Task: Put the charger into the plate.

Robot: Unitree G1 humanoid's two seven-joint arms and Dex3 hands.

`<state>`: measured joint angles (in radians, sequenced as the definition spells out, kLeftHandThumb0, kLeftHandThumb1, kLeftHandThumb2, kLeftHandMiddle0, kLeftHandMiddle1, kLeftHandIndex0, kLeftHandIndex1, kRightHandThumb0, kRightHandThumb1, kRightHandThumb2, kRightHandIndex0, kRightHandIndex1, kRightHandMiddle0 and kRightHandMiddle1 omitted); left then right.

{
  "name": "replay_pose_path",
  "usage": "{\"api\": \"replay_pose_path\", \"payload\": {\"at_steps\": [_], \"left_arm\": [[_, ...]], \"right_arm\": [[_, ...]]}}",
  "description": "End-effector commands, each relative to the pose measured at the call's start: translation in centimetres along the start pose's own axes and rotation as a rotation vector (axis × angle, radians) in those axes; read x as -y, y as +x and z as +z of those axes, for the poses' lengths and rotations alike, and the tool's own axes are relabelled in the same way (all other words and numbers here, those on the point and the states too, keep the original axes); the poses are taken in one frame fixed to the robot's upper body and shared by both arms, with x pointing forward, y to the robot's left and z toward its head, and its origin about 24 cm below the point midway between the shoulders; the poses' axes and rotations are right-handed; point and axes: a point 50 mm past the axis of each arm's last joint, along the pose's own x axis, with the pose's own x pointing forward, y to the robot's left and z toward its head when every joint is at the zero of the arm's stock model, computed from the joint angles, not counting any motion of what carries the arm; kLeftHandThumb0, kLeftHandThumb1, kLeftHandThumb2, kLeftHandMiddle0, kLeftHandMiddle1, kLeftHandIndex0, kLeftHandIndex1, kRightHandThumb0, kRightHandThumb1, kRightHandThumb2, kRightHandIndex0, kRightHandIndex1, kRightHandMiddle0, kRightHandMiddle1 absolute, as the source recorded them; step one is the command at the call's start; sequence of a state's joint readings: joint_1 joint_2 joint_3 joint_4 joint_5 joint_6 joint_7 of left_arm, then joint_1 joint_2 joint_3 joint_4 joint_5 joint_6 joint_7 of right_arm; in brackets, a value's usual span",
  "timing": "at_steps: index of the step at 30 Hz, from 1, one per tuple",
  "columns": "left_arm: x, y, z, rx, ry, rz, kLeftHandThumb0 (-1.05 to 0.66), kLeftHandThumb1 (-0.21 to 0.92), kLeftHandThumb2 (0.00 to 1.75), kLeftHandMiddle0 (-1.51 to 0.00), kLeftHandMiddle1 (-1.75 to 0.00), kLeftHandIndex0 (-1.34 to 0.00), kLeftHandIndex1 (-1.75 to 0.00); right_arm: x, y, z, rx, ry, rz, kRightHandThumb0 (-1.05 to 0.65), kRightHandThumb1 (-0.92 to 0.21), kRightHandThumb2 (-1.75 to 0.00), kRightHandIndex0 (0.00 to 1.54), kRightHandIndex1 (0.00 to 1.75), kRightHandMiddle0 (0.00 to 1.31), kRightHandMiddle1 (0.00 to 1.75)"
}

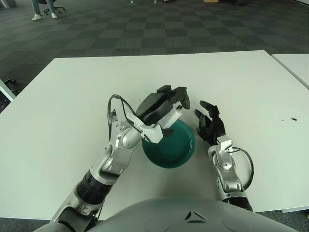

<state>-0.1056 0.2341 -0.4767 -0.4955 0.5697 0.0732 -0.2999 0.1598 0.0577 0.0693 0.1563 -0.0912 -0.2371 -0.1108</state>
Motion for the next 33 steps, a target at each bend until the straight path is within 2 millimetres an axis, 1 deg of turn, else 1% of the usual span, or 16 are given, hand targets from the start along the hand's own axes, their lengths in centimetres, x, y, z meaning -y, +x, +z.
{"api": "replay_pose_path", "payload": {"at_steps": [1,5,9,12,14,20,27,33], "left_arm": [[0.2,-0.3,0.0,-0.009,-0.013,-0.023,0.0,0.1,1.54,-0.8,-1.65,-0.55,-1.75],[0.9,-0.5,-0.1,0.0,-0.008,-0.082,0.0,0.11,1.53,-0.8,-1.65,-0.55,-1.75],[1.2,-0.6,-0.1,0.0,-0.009,-0.123,0.0,0.1,1.54,-0.8,-1.65,-0.55,-1.75],[1.7,-0.8,-0.5,-0.021,-0.021,-0.169,0.0,0.09,1.55,-0.81,-1.66,-0.56,-1.75],[2.3,-0.9,-1.1,-0.031,-0.017,-0.198,0.0,0.09,1.55,-0.8,-1.66,-0.56,-1.75],[2.7,-1.0,-1.3,-0.044,-0.022,-0.252,0.0,0.09,1.56,-0.8,-1.65,-0.57,-1.75],[3.9,-1.4,-2.3,-0.074,-0.016,-0.305,0.0,0.05,1.57,-0.85,-1.59,-0.6,-1.75],[4.5,-1.6,-2.8,-0.078,0.005,-0.313,0.0,0.04,1.59,-0.85,-1.61,-0.61,-1.75]], "right_arm": [[0.4,-3.0,-4.9,-0.266,-0.021,-0.002,-0.7,-0.92,-0.81,0.55,0.02,0.08,0.93],[0.4,-2.9,-4.8,-0.254,-0.017,0.0,-0.7,-0.92,-0.78,0.55,0.02,0.08,0.98],[0.3,-3.0,-4.7,-0.247,-0.011,-0.003,-0.69,-0.92,-0.77,0.53,0.01,0.07,0.99],[0.3,-3.1,-4.5,-0.239,-0.014,0.0,-0.68,-0.92,-0.77,0.52,0.0,0.05,0.99],[0.2,-3.1,-4.5,-0.234,-0.019,0.003,-0.68,-0.92,-0.78,0.52,0.0,0.04,0.98],[0.2,-3.1,-4.4,-0.232,-0.036,0.001,-0.67,-0.92,-0.79,0.51,0.0,0.01,0.96],[0.2,-3.0,-4.0,-0.233,-0.048,-0.022,-0.66,-0.92,-0.8,0.56,0.03,0.05,0.97],[0.0,-3.0,-3.9,-0.251,-0.025,-0.017,-0.66,-0.92,-0.81,0.57,0.04,0.06,0.95]]}}
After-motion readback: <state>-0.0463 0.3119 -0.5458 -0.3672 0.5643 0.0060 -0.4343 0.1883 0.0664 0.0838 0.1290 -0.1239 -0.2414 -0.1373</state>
